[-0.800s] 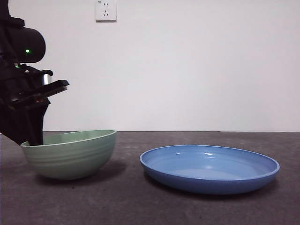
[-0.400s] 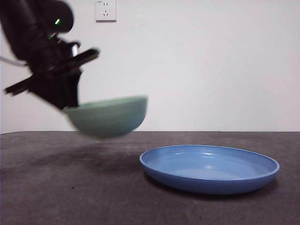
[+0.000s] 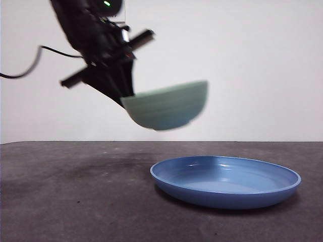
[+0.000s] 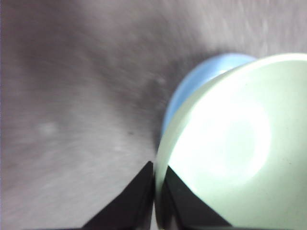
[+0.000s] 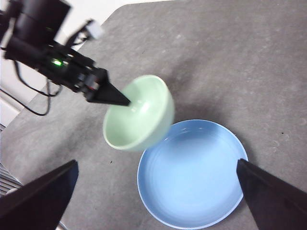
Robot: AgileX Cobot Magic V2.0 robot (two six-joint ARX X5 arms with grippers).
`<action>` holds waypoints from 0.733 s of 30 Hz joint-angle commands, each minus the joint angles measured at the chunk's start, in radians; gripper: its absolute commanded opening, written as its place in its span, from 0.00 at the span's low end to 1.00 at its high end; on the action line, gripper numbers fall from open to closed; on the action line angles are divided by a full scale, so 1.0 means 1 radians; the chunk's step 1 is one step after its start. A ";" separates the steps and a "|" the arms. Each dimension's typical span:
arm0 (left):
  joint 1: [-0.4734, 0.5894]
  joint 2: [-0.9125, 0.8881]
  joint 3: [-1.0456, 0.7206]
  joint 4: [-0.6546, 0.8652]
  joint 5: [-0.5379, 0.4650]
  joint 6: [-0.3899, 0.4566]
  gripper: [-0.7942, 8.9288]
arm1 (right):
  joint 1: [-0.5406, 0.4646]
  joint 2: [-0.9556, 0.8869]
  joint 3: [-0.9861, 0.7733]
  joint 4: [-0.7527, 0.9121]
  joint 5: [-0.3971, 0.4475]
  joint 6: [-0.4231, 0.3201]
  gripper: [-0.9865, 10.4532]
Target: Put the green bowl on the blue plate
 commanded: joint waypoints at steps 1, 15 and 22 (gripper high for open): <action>-0.041 0.081 0.081 -0.014 -0.002 0.001 0.10 | 0.003 0.003 0.018 0.009 -0.001 0.010 0.61; -0.172 0.363 0.313 -0.147 -0.040 0.051 0.10 | 0.003 0.003 0.018 0.009 -0.001 0.010 0.61; -0.179 0.366 0.313 -0.145 -0.070 0.055 0.10 | 0.003 0.003 0.018 0.009 -0.001 0.010 0.61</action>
